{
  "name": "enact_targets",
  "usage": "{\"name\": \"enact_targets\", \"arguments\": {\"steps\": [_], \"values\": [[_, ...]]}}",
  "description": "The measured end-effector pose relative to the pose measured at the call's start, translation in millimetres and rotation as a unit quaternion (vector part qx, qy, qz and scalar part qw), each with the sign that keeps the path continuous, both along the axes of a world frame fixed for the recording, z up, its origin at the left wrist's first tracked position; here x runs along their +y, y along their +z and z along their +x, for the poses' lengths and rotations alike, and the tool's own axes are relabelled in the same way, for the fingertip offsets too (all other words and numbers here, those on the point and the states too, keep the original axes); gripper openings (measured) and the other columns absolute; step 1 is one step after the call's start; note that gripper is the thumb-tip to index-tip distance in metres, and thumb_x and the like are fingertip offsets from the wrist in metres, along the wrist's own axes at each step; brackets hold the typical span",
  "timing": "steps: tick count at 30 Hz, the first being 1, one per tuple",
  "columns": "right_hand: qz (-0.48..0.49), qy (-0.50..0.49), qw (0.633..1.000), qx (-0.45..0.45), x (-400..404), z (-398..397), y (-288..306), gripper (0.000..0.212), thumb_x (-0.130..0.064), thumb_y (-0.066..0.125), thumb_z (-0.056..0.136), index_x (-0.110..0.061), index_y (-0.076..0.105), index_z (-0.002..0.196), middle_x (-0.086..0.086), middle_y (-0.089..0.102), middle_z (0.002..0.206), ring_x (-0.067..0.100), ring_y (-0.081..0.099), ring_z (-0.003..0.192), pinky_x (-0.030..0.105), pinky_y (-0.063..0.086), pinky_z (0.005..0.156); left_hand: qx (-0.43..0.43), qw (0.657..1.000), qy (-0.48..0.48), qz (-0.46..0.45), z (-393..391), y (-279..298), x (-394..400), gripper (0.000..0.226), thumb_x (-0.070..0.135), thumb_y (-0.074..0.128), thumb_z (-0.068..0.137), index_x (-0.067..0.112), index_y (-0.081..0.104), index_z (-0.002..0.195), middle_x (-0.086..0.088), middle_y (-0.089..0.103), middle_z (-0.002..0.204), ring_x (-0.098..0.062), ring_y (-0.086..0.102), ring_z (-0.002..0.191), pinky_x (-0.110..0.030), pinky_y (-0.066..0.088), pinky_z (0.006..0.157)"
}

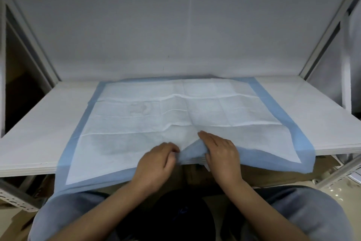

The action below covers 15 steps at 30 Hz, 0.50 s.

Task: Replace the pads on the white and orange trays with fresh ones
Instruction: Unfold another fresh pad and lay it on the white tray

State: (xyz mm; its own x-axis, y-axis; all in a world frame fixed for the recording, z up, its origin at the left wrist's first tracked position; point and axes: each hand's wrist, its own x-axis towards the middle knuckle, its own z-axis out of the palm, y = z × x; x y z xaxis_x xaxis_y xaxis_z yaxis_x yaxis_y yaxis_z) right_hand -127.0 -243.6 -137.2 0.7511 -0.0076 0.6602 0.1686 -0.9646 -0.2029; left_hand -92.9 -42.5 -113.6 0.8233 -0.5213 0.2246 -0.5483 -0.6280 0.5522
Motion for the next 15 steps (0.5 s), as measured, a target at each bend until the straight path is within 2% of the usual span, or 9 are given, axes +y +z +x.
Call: {"name": "enact_targets", "arguments": {"steps": [2, 4, 6, 8, 10, 12, 15], "values": [[0.018, -0.014, 1.0, -0.016, 2.9, 2.9, 14.4, 0.038, -0.016, 0.045, 0.083, -0.007, 0.069, 0.111, 0.008, 0.072, 0.102, 0.021, 0.071, 0.083, 0.029, 0.055, 0.076, 0.042, 0.995, 0.047, 0.073, 23.0, 17.7, -1.0, 0.024, 0.032, 0.034, 0.094, 0.03, 0.052, 0.111, 0.008, 0.065, 0.104, -0.016, 0.062, 0.09, -0.031, 0.047, 0.079], [0.067, -0.019, 0.997, -0.02, 6.9, 4.5, 29.0, 0.043, -0.02, 0.038, 0.085, -0.007, 0.068, 0.113, 0.007, 0.072, 0.102, 0.021, 0.07, 0.085, 0.026, 0.053, 0.078, 0.081, 0.986, 0.045, 0.135, 44.1, 35.1, -2.4, 0.019, 0.029, 0.037, 0.096, 0.03, 0.05, 0.11, 0.006, 0.068, 0.099, -0.016, 0.065, 0.084, -0.034, 0.051, 0.081], [0.16, -0.015, 0.987, 0.015, 13.0, 3.3, 43.4, 0.048, -0.024, 0.033, 0.087, -0.013, 0.063, 0.122, 0.003, 0.068, 0.115, 0.019, 0.065, 0.1, 0.023, 0.046, 0.091, 0.142, 0.979, 0.039, 0.138, 61.6, 52.8, -4.9, 0.017, 0.026, 0.039, 0.097, 0.028, 0.051, 0.108, 0.007, 0.07, 0.096, -0.012, 0.068, 0.075, -0.032, 0.052, 0.081], [0.26, 0.009, 0.964, 0.056, 17.5, 1.2, 54.3, 0.052, -0.03, 0.029, 0.086, -0.021, 0.056, 0.129, -0.004, 0.059, 0.129, 0.013, 0.055, 0.116, 0.023, 0.038, 0.104, 0.147, 0.977, 0.05, 0.148, 80.8, 67.7, -8.8, 0.019, 0.023, 0.039, 0.097, 0.028, 0.05, 0.111, 0.006, 0.069, 0.097, -0.01, 0.068, 0.072, -0.029, 0.051, 0.079], [0.319, 0.035, 0.946, 0.045, 20.6, -1.0, 62.9, 0.053, -0.03, 0.028, 0.084, -0.026, 0.054, 0.13, -0.009, 0.054, 0.133, 0.007, 0.049, 0.122, 0.026, 0.036, 0.11, 0.073, 0.976, 0.066, 0.193, 99.8, 79.7, -17.0, 0.028, 0.021, 0.037, 0.096, 0.028, 0.046, 0.122, 0.0, 0.067, 0.107, -0.018, 0.067, 0.084, -0.031, 0.05, 0.08], [0.361, 0.065, 0.93, 0.002, 24.1, -3.7, 68.5, 0.052, -0.03, 0.027, 0.082, -0.029, 0.053, 0.127, -0.011, 0.054, 0.133, 0.002, 0.047, 0.123, 0.027, 0.036, 0.111, -0.009, 0.972, 0.064, 0.225, 115.6, 87.6, -28.3, 0.04, 0.017, 0.034, 0.096, 0.028, 0.037, 0.135, -0.005, 0.057, 0.127, -0.027, 0.059, 0.104, -0.034, 0.046, 0.083], [0.404, 0.101, 0.907, -0.068, 25.7, -6.7, 73.4, 0.052, -0.018, 0.03, 0.081, -0.018, 0.058, 0.124, -0.007, 0.058, 0.13, 0.004, 0.049, 0.124, 0.029, 0.039, 0.109, -0.032, 0.979, -0.014, 0.201, 133.9, 96.6, -47.5, 0.055, 0.007, 0.036, 0.095, 0.028, 0.026, 0.146, -0.003, 0.033, 0.149, -0.025, 0.044, 0.127, -0.039, 0.042, 0.099]]}}
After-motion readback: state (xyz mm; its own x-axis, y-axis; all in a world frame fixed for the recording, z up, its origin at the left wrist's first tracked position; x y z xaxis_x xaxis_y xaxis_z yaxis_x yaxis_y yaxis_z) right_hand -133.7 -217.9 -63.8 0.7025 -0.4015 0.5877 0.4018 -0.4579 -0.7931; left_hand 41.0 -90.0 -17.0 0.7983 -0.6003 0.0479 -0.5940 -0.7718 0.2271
